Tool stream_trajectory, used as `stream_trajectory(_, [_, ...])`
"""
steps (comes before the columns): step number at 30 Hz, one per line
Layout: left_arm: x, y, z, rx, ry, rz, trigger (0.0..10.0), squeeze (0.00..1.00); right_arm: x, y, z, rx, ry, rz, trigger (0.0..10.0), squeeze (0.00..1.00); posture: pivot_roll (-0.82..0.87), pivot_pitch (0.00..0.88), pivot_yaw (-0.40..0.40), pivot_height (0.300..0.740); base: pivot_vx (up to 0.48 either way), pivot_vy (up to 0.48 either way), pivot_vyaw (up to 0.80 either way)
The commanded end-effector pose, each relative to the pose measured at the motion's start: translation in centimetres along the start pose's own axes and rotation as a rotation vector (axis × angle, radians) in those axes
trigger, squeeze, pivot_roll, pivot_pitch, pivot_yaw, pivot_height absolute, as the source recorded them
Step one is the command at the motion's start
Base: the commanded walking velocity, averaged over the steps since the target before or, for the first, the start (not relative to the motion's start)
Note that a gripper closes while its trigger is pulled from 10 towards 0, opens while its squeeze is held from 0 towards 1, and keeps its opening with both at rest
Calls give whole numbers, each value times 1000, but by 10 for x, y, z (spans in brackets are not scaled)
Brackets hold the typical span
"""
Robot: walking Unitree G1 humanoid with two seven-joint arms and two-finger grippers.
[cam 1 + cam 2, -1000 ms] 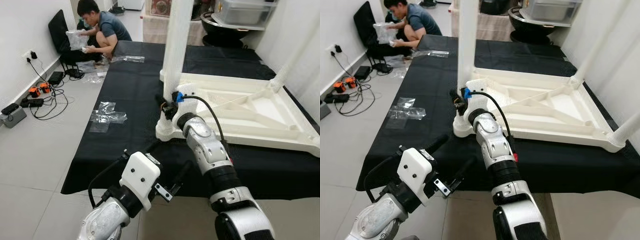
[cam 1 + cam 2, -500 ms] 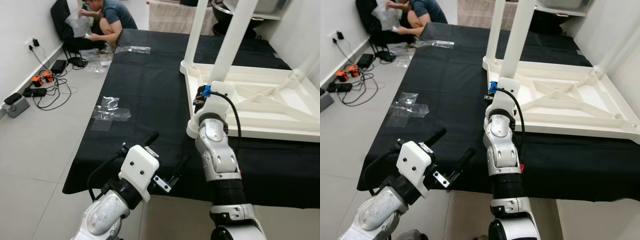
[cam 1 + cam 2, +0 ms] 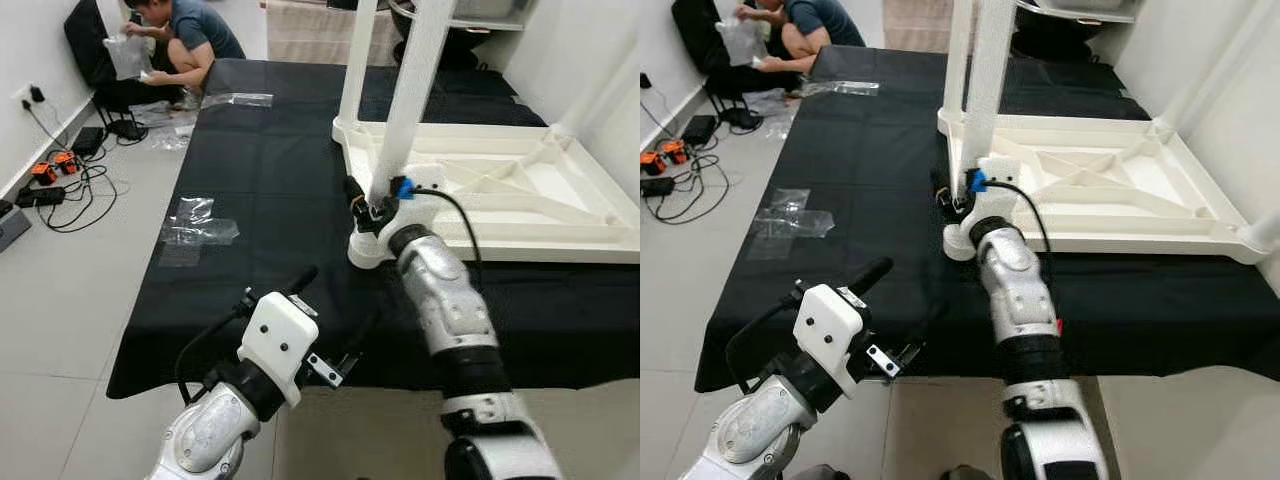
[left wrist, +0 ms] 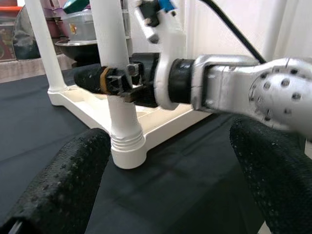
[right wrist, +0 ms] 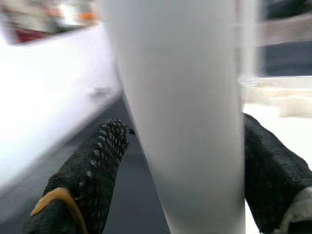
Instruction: Building children table
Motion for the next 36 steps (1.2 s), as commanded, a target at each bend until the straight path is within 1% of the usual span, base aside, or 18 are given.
stream_trajectory(1, [0,-2,-2,-9,9,-3,10000,0,4,24,4,76,-11,219,10000,0,92,60,-101,740,0,0,0])
stream_trajectory(2, [0,-2,-1,-9,7,-3,10000,0,3,27,8,93,-18,278,10000,0,92,60,-101,740,0,0,0])
stream_trajectory(5, [1,-3,1,-14,0,-7,10000,0,-7,49,9,114,-3,534,10000,0,98,59,-103,740,0,0,0])
stream_trajectory(6, [1,-3,1,-14,0,-7,10000,0,-7,49,9,114,-3,534,10000,0,98,59,-103,740,0,0,0])
stream_trajectory(9, [1,-4,2,-25,-4,-7,10000,0,-11,65,-3,88,57,673,10000,0,103,60,-105,740,0,0,0])
stream_trajectory(18, [0,-2,1,-23,1,-2,10000,0,2,70,-14,81,97,688,9765,0,104,64,-107,740,0,0,0])
stream_trajectory(19, [0,-2,1,-23,2,1,10000,0,12,68,-14,71,85,612,0,0,103,67,-107,740,0,0,0])
stream_trajectory(20, [0,-2,1,-23,2,1,10000,0,12,68,-14,71,85,612,0,0,103,67,-107,740,0,0,0])
stream_trajectory(22, [0,-2,0,-22,4,4,10000,0,20,62,-13,37,60,513,0,0,103,67,-109,740,0,0,0])
stream_trajectory(24, [0,-1,-1,-20,8,8,10000,0,25,48,-11,9,42,369,0,0,101,66,-108,740,0,0,0])
stream_trajectory(28, [0,0,-1,-21,9,10,10000,0,26,42,-11,-2,39,313,0,0,101,70,-109,740,0,0,0])
stream_trajectory(29, [-1,0,-2,-19,9,12,10000,0,28,28,-10,-9,34,178,0,0,99,71,-108,740,0,0,0])
stream_trajectory(30, [-1,1,-2,-17,10,14,10000,0,27,8,-11,-50,32,-18,0,0,96,72,-105,740,0,0,0])
stream_trajectory(31, [0,2,-2,-16,9,14,10000,0,16,-16,-11,-103,29,-272,0,0,93,73,-102,740,0,0,0])
stream_trajectory(32, [0,2,-2,-16,9,14,10000,0,16,-16,-11,-103,29,-272,0,0,93,73,-102,740,0,0,0])
stream_trajectory(33, [0,2,-2,-15,9,14,10000,0,6,-32,-10,-142,19,-449,0,0,93,73,-102,740,0,0,0])
stream_trajectory(35, [0,2,-2,-15,9,14,10000,0,6,-32,-10,-142,19,-449,0,0,93,73,-102,740,0,0,0])
stream_trajectory(36, [0,2,-2,-15,9,13,10000,0,-10,-43,-10,-155,6,-620,0,0,93,73,-101,740,0,0,0])
Point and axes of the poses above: a point about 5 cm out from each wrist's last joint towards the gripper, its own x axis pointing out of the wrist towards the gripper, its own z axis along the axis of the wrist's last joint, y = z × x, the point moved 4 cm from there along x, pointing out of the wrist towards the gripper, and after that the axes turned 1 degree about -x, right-handed, at the moved point
